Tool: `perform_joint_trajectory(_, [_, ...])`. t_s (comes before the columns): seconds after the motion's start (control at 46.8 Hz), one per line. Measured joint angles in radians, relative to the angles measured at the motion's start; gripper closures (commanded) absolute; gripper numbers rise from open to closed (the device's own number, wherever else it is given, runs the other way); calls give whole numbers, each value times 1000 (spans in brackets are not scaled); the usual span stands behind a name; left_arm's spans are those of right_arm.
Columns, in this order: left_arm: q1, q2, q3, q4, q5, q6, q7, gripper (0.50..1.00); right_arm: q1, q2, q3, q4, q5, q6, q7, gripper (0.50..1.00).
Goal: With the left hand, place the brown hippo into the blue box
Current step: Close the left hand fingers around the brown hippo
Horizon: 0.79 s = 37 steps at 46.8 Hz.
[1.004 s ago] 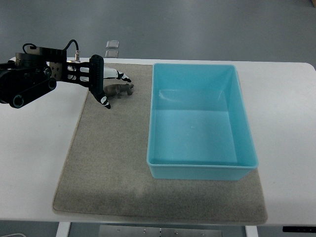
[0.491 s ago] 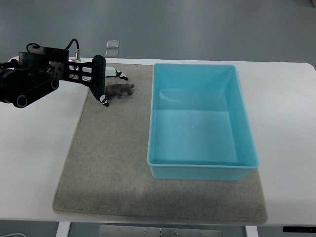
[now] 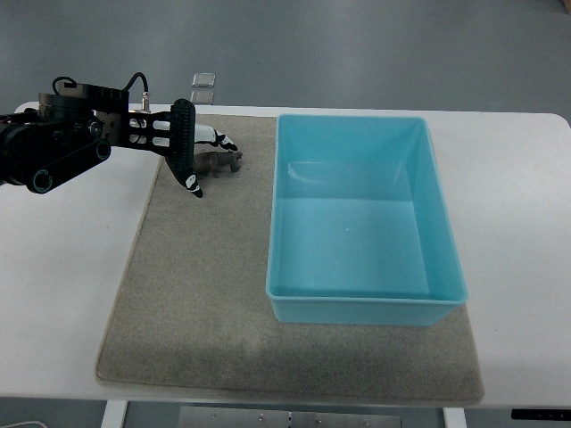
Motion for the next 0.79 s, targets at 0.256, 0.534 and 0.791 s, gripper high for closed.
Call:
perform_joint_trajectory(0.256, [0, -1, 0, -2, -20, -2, 1, 549, 0, 0, 0, 0, 0, 0, 0, 564])
perform_joint_trajectory(0.534, [0, -2, 3, -1, -21, -8, 3, 690, 0, 0, 0, 0, 0, 0, 0, 564])
perform_joint_trajectory(0.791, [0, -4, 2, -3, -19, -7, 24, 782, 0, 0, 0, 0, 0, 0, 0, 564])
